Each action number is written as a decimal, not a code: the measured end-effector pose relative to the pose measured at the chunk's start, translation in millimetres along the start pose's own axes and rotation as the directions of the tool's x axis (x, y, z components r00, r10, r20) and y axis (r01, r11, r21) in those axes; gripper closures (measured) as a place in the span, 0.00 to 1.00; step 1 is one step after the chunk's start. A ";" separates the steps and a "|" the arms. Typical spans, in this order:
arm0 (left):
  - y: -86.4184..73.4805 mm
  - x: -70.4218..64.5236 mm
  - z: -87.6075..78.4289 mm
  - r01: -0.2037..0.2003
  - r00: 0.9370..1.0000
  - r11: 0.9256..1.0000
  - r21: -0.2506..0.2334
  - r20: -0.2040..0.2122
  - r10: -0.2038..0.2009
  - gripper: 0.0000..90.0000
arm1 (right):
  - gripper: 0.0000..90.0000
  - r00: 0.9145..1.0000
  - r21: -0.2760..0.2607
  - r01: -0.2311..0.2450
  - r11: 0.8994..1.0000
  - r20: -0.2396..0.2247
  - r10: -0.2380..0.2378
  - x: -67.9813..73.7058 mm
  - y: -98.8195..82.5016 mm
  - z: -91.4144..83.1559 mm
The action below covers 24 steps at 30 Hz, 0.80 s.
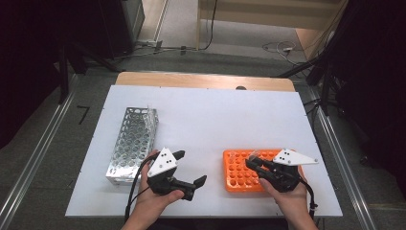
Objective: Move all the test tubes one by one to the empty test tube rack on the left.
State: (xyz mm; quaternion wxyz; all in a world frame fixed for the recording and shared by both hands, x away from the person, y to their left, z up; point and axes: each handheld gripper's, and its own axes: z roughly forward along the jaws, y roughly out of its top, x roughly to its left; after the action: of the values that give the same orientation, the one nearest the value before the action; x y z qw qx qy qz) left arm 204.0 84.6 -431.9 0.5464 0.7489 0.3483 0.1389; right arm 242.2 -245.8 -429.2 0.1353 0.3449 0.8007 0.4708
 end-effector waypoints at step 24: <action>6.4 -14.5 2.5 -0.014 0.999 1.000 -0.015 0.051 0.015 0.00 | 0.83 0.987 0.012 0.086 0.996 -0.136 -0.084 39.4 1.8 8.6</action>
State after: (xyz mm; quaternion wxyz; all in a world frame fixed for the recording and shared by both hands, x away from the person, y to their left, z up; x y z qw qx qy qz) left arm 197.5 72.0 -424.4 0.5596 0.7506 0.3278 0.1264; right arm 219.1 -212.8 -427.9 0.0976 0.2789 0.8262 0.4796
